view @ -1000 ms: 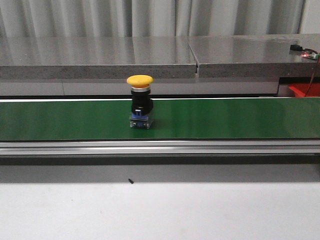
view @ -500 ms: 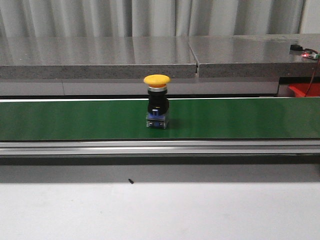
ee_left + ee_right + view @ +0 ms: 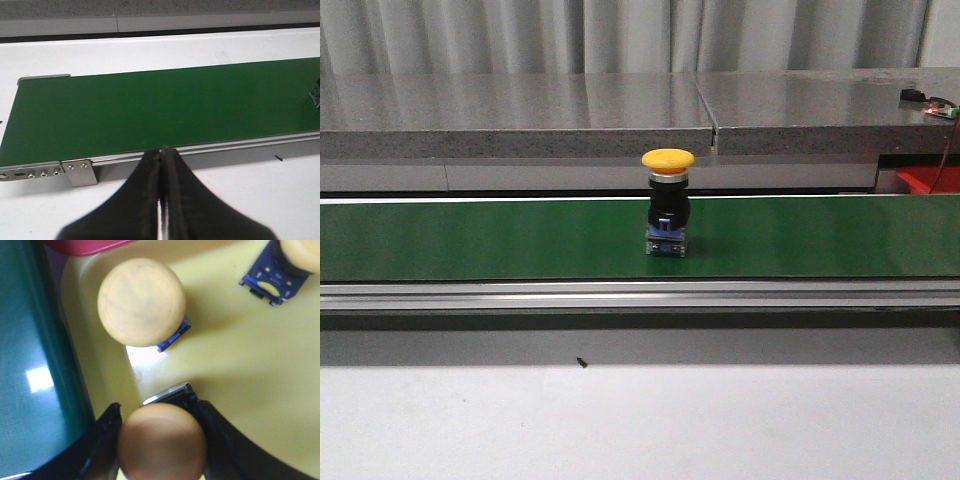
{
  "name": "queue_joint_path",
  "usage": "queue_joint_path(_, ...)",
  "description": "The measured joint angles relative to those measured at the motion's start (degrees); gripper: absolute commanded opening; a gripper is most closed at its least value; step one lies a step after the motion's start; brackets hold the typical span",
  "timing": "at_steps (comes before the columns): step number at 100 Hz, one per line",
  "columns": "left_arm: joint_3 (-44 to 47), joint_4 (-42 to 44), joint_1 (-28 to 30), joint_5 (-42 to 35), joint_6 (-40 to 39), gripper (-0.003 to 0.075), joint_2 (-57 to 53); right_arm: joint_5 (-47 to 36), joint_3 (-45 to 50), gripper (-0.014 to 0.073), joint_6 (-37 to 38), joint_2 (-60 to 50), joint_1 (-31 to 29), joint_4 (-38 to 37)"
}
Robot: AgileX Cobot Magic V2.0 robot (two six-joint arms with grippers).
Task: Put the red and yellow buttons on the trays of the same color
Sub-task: 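Move the right gripper back over the belt end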
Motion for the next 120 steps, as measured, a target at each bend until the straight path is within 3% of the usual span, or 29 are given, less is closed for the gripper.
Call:
queue_joint_path(12,0.00,0.00,0.00,0.00,0.00,-0.0019,0.00,0.00,0.00,0.0443,0.00,0.00,0.00,0.00)
queue_joint_path(24,0.00,0.00,0.00,0.00,0.00,-0.0019,0.00,-0.13,0.00,0.0541,0.00,0.00,0.00,0.00)
queue_joint_path(49,0.00,0.00,0.00,0.00,0.00,-0.0019,0.00,-0.52,0.00,0.0541,0.00,-0.53,-0.10,-0.11)
queue_joint_path(79,0.00,0.00,0.00,0.00,0.00,-0.0019,0.00,-1.88,0.00,0.0541,0.00,-9.01,1.45,0.21)
queue_joint_path(120,0.00,0.00,0.00,0.00,0.00,-0.0019,0.00,-0.08,0.00,0.0541,-1.22,-12.88,18.12,0.21)
